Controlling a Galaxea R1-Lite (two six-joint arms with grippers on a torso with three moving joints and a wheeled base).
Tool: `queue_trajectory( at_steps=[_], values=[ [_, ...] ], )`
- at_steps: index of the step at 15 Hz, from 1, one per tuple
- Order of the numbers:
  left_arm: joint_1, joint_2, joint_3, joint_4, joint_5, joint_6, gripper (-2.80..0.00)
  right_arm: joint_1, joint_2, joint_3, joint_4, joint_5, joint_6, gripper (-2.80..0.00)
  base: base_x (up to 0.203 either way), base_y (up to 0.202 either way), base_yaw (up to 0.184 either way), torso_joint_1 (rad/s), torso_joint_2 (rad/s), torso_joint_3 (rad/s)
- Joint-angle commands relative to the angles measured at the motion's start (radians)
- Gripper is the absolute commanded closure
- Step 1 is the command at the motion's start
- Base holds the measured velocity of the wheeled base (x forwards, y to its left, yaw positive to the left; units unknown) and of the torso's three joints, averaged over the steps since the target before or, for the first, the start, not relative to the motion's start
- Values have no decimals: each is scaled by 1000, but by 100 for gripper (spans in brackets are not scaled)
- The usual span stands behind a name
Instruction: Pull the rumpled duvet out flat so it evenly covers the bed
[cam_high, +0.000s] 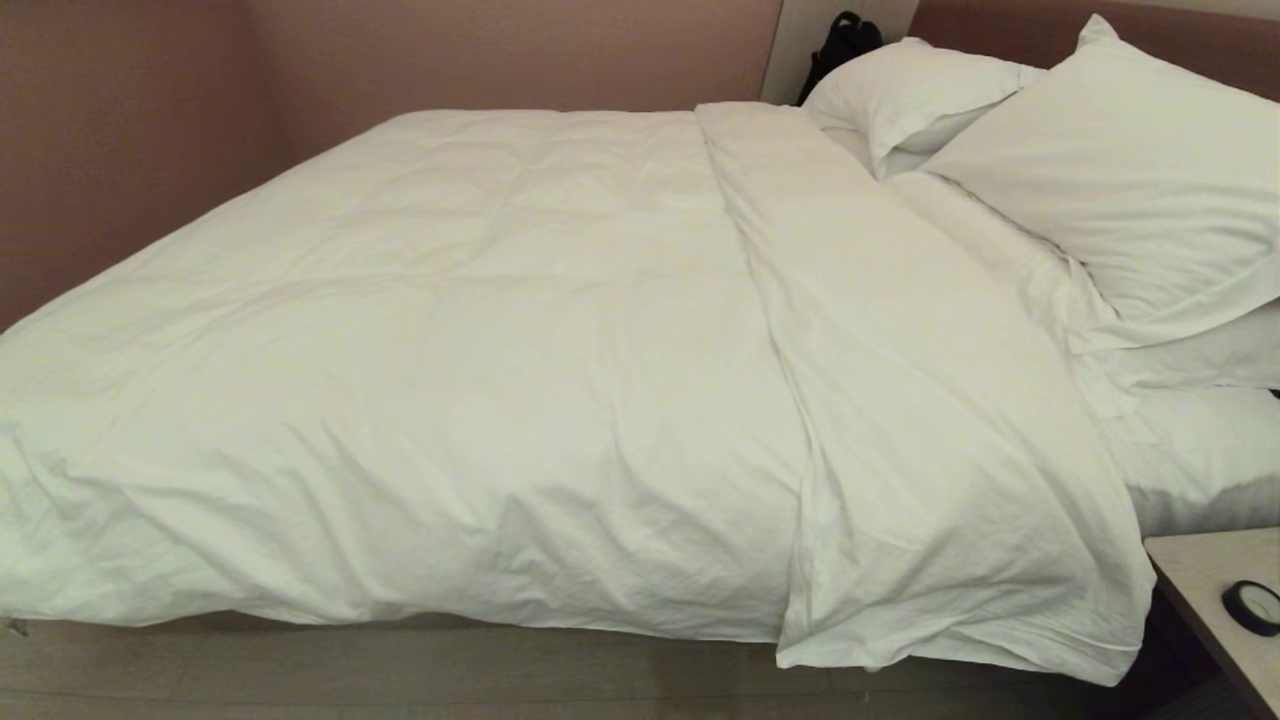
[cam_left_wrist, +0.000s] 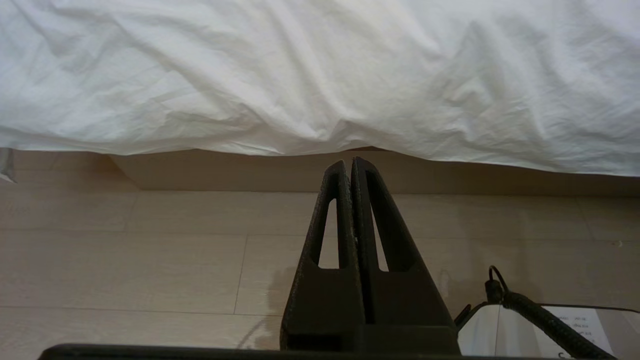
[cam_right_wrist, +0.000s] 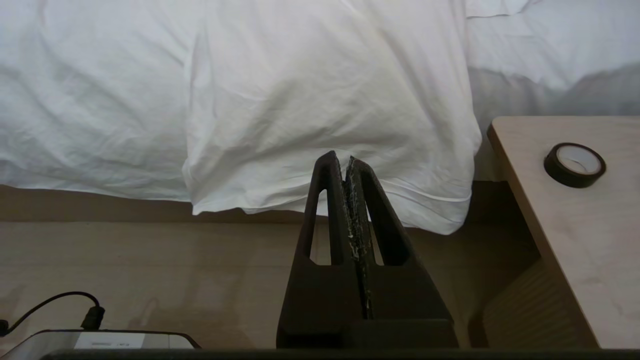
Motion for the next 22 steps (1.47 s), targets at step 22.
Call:
queue_trajectory(
  at_steps=[22],
  values=[
    [0, 0, -1, 1, 2, -2, 0, 0, 0, 0, 0, 0, 0, 0, 0, 129, -1, 2, 1, 2]
  ],
)
